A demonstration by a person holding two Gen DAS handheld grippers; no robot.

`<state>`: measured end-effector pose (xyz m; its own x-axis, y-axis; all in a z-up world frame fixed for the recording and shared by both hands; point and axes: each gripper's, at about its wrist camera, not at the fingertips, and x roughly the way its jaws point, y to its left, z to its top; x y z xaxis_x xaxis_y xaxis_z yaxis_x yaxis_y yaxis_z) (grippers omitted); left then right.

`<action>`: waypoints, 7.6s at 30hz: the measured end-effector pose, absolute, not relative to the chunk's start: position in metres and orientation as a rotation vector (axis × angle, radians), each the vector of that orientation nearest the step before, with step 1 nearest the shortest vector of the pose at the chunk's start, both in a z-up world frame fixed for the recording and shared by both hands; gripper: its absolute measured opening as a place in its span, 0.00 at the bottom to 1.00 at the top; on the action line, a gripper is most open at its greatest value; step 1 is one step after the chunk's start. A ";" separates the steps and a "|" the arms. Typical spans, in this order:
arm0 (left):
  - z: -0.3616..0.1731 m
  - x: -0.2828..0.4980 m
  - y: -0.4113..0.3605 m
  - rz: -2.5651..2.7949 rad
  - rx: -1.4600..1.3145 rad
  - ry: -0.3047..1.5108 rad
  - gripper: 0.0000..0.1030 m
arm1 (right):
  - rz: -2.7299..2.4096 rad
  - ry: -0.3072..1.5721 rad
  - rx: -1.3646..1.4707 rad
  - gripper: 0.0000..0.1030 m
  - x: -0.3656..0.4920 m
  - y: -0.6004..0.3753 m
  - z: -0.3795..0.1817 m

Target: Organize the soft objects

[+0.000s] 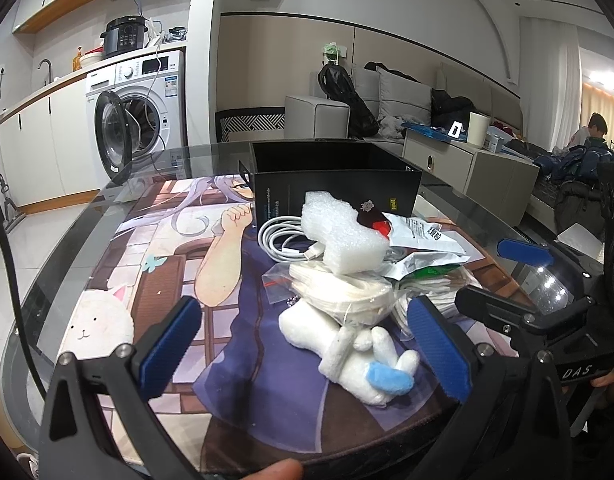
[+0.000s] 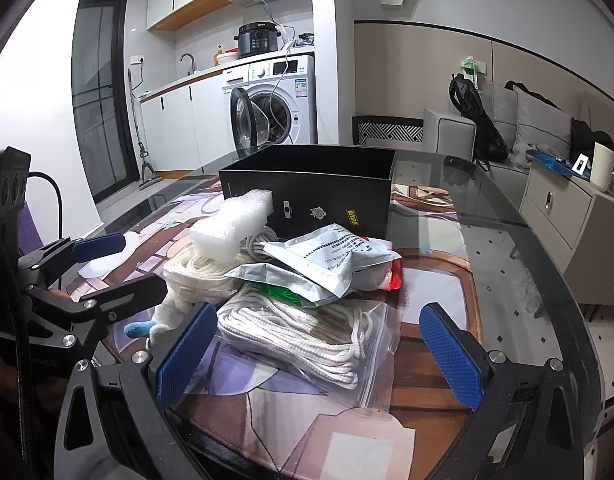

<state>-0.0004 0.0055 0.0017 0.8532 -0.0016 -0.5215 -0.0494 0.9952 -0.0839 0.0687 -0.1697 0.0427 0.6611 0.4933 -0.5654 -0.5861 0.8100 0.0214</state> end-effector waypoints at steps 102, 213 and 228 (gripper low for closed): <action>-0.009 0.006 0.014 -0.063 -0.081 0.601 1.00 | 0.865 0.832 -0.413 0.99 0.091 -0.136 0.015; 0.009 -0.017 0.043 -0.142 -0.106 0.556 0.33 | 1.013 0.823 -0.541 0.90 0.093 -0.167 0.020; 0.013 -0.018 0.043 -0.137 -0.104 0.538 0.33 | 1.094 0.783 -0.511 0.41 0.060 -0.164 0.034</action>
<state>-0.0184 0.0429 0.0131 0.8499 -0.1573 -0.5030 0.1026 0.9855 -0.1349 0.0602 -0.1644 0.0341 0.2409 0.5862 -0.7736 -0.9214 0.3885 0.0075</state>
